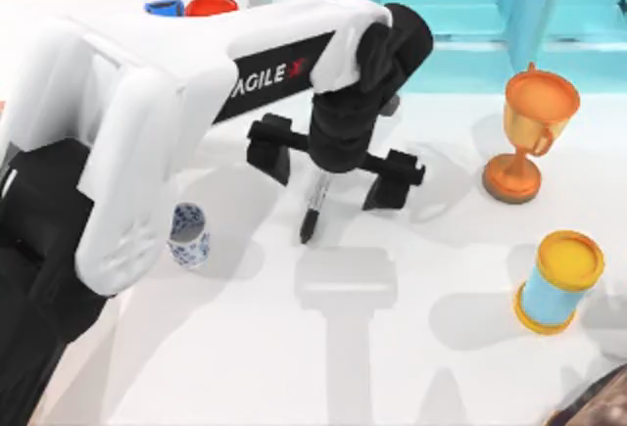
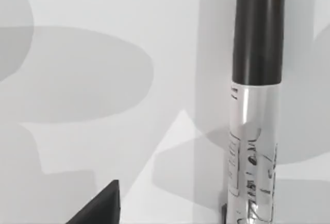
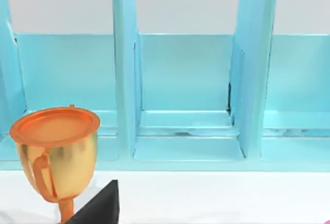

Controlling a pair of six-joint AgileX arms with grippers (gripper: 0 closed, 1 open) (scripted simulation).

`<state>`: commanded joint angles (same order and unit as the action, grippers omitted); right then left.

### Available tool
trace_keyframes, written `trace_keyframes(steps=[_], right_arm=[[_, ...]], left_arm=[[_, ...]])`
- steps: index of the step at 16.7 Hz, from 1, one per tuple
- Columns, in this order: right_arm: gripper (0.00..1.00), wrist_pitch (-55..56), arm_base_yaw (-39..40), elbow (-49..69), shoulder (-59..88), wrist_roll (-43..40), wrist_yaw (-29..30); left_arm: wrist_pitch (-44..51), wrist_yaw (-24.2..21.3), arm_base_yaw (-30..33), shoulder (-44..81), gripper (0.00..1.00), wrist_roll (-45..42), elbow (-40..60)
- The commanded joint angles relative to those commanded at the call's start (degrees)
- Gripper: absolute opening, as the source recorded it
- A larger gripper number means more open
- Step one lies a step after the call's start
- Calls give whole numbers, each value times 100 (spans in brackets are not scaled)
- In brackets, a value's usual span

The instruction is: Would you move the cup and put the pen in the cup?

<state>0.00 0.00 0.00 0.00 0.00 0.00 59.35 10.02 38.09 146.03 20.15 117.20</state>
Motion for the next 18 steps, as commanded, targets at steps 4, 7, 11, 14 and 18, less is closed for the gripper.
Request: trace_keyframes(steps=[4, 7, 11, 14, 18], right_arm=[[100, 0, 0, 0, 0, 0, 0], [100, 0, 0, 0, 0, 0, 0], [100, 0, 0, 0, 0, 0, 0], [100, 0, 0, 0, 0, 0, 0], [100, 0, 0, 0, 0, 0, 0]], left_arm=[[0, 0, 0, 0, 55, 0, 0], [0, 0, 0, 0, 32, 0, 0], [0, 0, 0, 0, 2, 0, 0], [0, 0, 0, 0, 0, 0, 0], [0, 0, 0, 0, 0, 0, 0]])
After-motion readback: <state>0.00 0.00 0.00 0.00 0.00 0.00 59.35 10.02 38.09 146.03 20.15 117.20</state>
